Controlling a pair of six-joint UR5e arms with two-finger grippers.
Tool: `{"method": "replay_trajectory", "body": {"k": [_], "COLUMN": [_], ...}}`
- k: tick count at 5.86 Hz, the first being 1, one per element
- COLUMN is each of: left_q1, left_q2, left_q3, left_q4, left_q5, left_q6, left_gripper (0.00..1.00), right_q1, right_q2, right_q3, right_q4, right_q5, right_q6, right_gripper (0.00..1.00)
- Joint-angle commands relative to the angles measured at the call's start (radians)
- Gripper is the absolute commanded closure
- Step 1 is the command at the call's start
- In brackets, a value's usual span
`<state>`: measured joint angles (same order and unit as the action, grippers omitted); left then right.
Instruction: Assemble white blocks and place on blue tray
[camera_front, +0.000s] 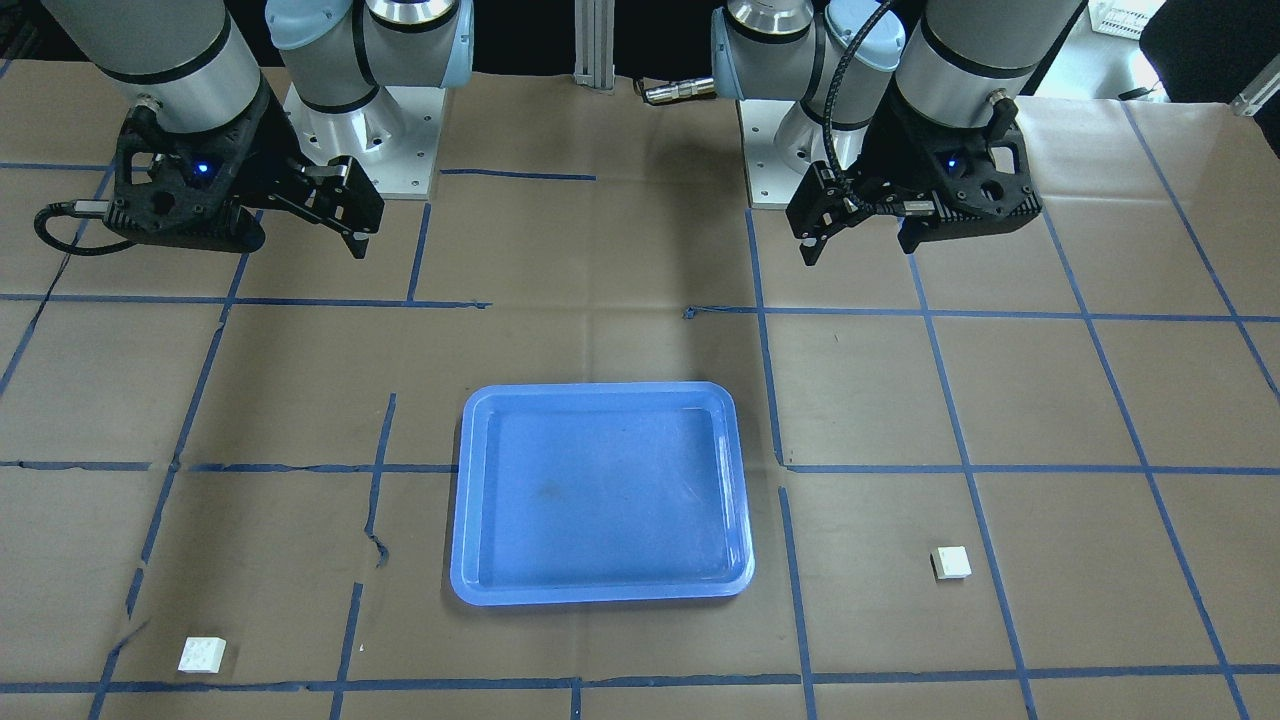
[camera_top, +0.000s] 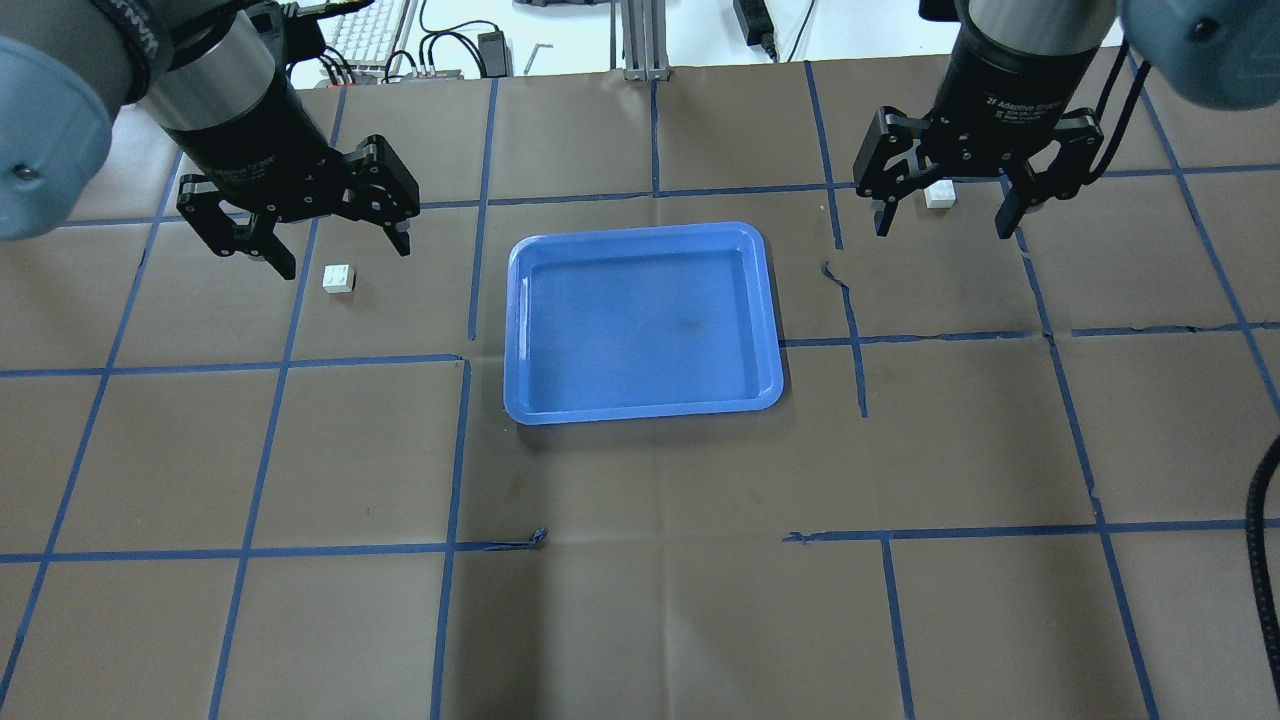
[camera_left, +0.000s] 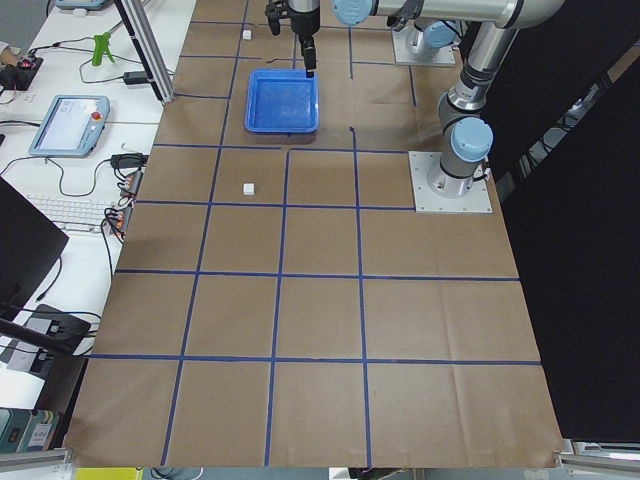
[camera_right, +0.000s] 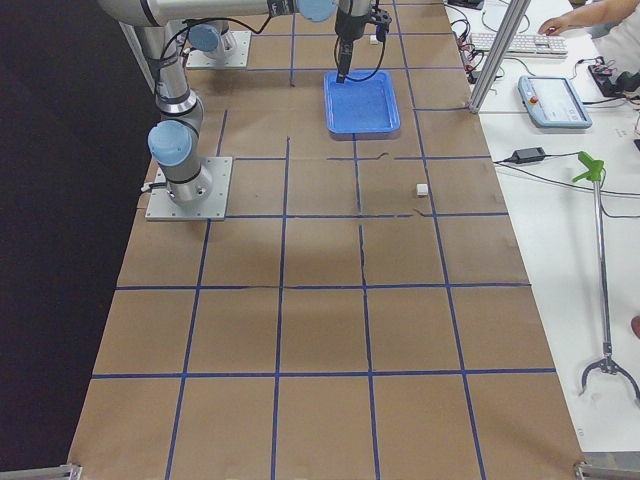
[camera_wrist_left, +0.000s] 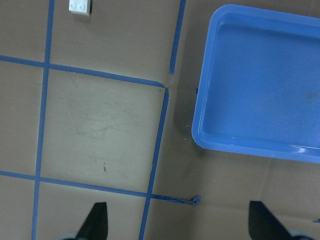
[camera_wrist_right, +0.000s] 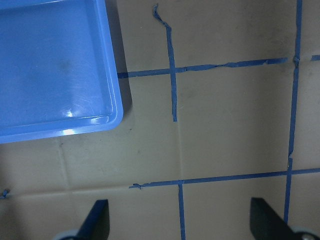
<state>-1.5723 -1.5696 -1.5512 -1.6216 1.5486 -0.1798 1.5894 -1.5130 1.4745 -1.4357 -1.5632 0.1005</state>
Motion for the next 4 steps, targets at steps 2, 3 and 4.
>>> {"method": "replay_trajectory", "body": {"k": [2, 3, 4], "left_q1": [0.006, 0.02, 0.024], "left_q2": [-0.003, -0.009, -0.032], "left_q3": [0.003, -0.009, -0.036], "left_q4": [0.009, 0.025, 0.058], "left_q5": [0.005, 0.01, 0.011], "left_q6": [0.054, 0.185, 0.329], "left_gripper": [0.02, 0.02, 0.02], "right_q1": [-0.003, -0.011, -0.029], "right_q2": [-0.003, 0.002, 0.013], "right_q3": [0.009, 0.004, -0.008], "right_q4": [-0.017, -0.017, -0.032], "right_q5": [0.0, 0.003, 0.003], "right_q6": [-0.001, -0.016, -0.133], "right_gripper": [0.0, 0.0, 0.0]}}
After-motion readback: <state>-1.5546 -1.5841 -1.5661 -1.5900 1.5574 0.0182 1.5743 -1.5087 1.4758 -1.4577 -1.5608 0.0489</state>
